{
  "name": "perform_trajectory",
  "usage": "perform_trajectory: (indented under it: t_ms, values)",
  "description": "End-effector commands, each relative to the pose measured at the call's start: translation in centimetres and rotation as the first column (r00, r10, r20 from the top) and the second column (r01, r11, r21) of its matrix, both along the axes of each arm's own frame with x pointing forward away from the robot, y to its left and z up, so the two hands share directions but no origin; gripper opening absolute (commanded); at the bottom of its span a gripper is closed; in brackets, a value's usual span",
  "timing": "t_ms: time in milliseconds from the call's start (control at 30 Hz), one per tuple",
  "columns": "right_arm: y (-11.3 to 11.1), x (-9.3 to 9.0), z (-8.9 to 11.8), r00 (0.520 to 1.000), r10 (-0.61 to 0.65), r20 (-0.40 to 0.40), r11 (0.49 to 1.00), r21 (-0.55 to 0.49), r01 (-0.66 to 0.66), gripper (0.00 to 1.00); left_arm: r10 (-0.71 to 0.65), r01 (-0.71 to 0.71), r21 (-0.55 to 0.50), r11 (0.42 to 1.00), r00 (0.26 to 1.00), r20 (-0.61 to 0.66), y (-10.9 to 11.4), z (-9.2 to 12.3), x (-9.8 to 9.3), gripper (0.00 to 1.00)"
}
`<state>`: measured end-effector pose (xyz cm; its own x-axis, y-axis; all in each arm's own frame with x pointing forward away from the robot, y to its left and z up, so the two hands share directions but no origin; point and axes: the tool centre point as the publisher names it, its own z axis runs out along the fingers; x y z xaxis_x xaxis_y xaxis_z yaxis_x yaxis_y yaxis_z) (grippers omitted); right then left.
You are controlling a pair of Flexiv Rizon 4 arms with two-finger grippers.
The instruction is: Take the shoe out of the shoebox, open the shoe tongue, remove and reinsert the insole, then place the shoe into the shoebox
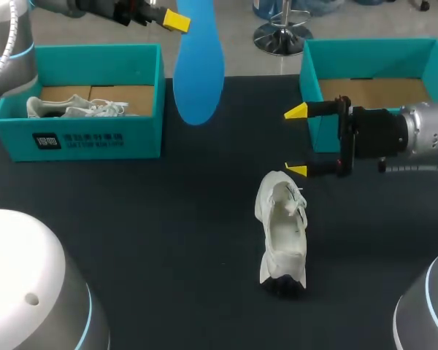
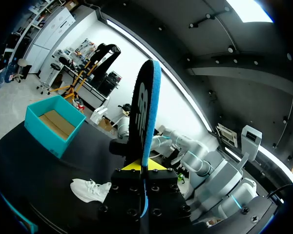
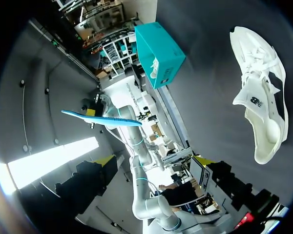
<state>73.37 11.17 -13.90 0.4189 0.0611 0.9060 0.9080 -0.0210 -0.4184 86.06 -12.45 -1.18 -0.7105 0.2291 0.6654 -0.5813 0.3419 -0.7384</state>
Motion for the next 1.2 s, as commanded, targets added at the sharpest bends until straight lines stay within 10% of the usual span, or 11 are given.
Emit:
perform_trajectory:
  t_ms: [33,433,500,733,1200]
  values:
    - [0.1,-0.1,0.0,1.0,-0.002,0.0,1.0,-0.002,0.002,1.0,-0.002,0.002,0.0,1.0,1.0,0.001,0.0,0.0,0.1,0.0]
    - [0.1,-0.1,0.0,1.0,-0.002,0.0,1.0,-0.002,0.002,1.0,-0.002,0.002,0.0,1.0,1.0,0.001,0.0,0.0,0.1,0.0]
    - [0.1,-0.1,0.0,1.0,-0.002,0.0,1.0,-0.002,0.002,1.0,0.01,-0.005,-0.028,1.0,0.983,0.181,0.7,0.9,-1.0,0.0]
    - [0.1,-0.1,0.0,1.0,-0.002,0.0,1.0,-0.002,0.002,1.0,0.029,0.046,-0.103,0.994,0.775,0.632,5.1,-0.1,-6.1,0.0]
    - [0.1,-0.1,0.0,1.0,-0.002,0.0,1.0,-0.002,0.002,1.0,0.144,0.039,-0.18,0.983,0.45,0.881,6.4,-3.3,-11.0,0.0]
